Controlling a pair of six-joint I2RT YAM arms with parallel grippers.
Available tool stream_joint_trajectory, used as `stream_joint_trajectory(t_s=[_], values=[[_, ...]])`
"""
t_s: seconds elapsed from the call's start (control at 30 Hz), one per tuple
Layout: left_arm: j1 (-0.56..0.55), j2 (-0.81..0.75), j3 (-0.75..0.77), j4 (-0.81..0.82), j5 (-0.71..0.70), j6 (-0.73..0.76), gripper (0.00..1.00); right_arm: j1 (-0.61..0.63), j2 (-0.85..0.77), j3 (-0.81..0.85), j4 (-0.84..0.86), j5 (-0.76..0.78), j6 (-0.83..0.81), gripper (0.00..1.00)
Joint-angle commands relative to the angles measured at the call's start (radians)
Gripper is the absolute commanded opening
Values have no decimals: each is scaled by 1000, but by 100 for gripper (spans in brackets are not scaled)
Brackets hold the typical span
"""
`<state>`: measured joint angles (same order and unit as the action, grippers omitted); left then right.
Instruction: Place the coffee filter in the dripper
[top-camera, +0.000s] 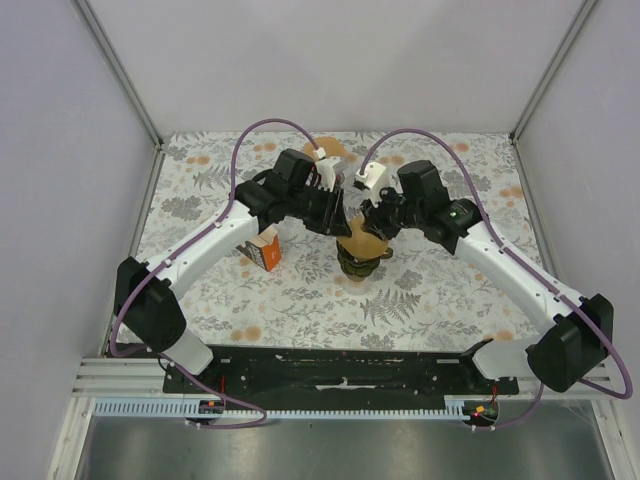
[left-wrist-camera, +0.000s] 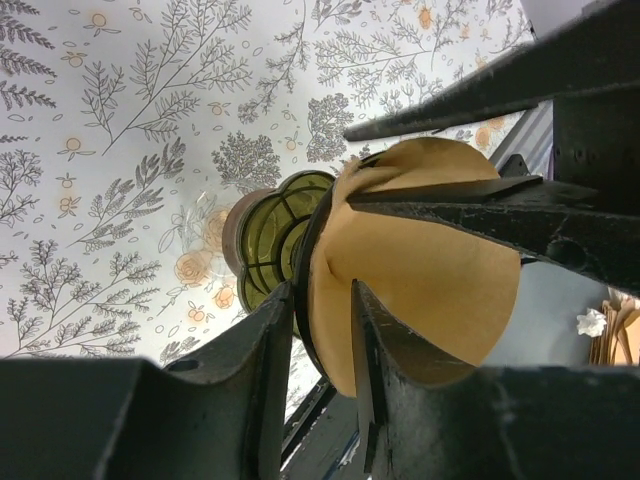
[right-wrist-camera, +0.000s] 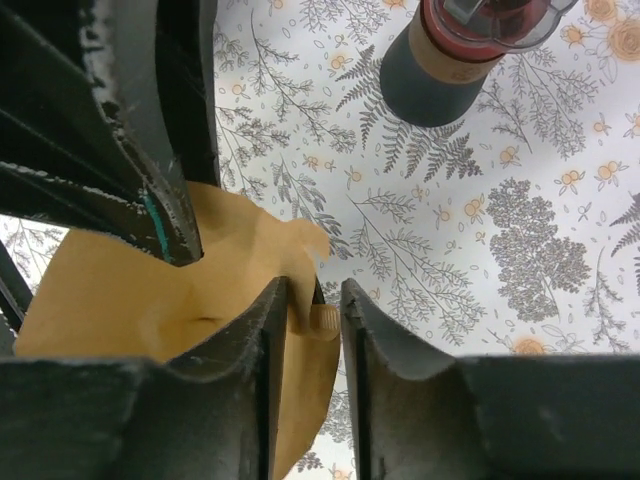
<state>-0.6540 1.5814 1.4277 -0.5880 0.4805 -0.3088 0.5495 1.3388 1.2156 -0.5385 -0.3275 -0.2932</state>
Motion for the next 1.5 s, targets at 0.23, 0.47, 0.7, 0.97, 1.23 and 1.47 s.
stream_joint_trajectory(t_s=[0.23,0.47,0.7,0.97,1.23,1.47], values=[[-12,-8,19,27,7,37,33,-49,-44,-39,51,-7,26,62],[-13,-3,22,27,3,36,31,-62,-15,-39,41,-90,37,31],[-13,-3,20,28,4,36,30,-68,-16,-38,34,-99,23,9],[-13,-6,20,25,3,37,29,-74,-17,-36,31,-61,34,54],[-13,-9,19,28,3,37,29,-79,-4,-36,28,-74,40,22],[-15,-14,23,25,1,43,29,-80,-27,-11,6,-67,37,49]])
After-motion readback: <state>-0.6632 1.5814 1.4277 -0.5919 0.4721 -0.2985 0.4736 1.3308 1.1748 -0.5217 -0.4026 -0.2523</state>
